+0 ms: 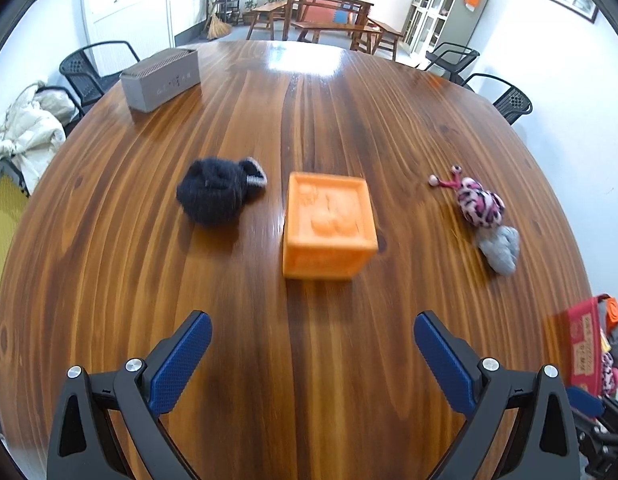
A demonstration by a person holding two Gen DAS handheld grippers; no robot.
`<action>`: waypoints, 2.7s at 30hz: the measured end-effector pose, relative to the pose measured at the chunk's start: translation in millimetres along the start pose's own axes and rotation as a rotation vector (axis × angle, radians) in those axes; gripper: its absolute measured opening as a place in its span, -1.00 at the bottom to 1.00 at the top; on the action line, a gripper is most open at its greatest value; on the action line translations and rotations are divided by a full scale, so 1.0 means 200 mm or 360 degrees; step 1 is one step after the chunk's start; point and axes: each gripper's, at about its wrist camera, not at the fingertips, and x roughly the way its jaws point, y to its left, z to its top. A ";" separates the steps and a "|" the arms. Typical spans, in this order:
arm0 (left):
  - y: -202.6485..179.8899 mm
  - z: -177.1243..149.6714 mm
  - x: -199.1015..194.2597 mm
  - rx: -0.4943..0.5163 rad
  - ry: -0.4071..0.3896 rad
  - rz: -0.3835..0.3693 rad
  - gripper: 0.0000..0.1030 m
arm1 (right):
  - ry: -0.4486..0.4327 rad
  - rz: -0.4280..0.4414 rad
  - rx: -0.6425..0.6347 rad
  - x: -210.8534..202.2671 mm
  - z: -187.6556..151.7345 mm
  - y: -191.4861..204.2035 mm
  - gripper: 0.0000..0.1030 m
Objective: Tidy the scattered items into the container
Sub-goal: 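Move both open tools back from the box toward the remaining table items, then grasp the orange square tray with the left tool while the right tool grasps the grey knotted sock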
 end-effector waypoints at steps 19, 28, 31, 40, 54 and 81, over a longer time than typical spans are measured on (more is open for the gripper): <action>-0.02 0.24 0.26 0.0057 0.0005 0.0099 0.99 | 0.0073 -0.0065 0.0005 0.19 0.19 0.07 0.20; -0.03 0.27 0.29 0.0069 0.0010 0.0098 0.99 | 0.0098 -0.0056 -0.0011 0.27 0.27 0.10 0.20; -0.02 0.28 0.30 0.0063 0.0010 0.0091 0.99 | 0.0101 -0.0060 -0.0010 0.30 0.29 0.10 0.20; 0.00 0.28 0.33 0.0049 0.0055 0.0098 0.99 | 0.0079 -0.0071 0.0018 0.35 0.39 0.08 0.20; 0.00 0.26 0.39 0.0032 0.0140 0.0070 0.99 | 0.0060 -0.0123 -0.0017 0.44 0.53 0.09 0.38; -0.11 0.29 0.46 0.0082 0.0168 0.0208 0.99 | -0.0002 -0.0381 -0.0284 0.61 0.63 0.13 0.20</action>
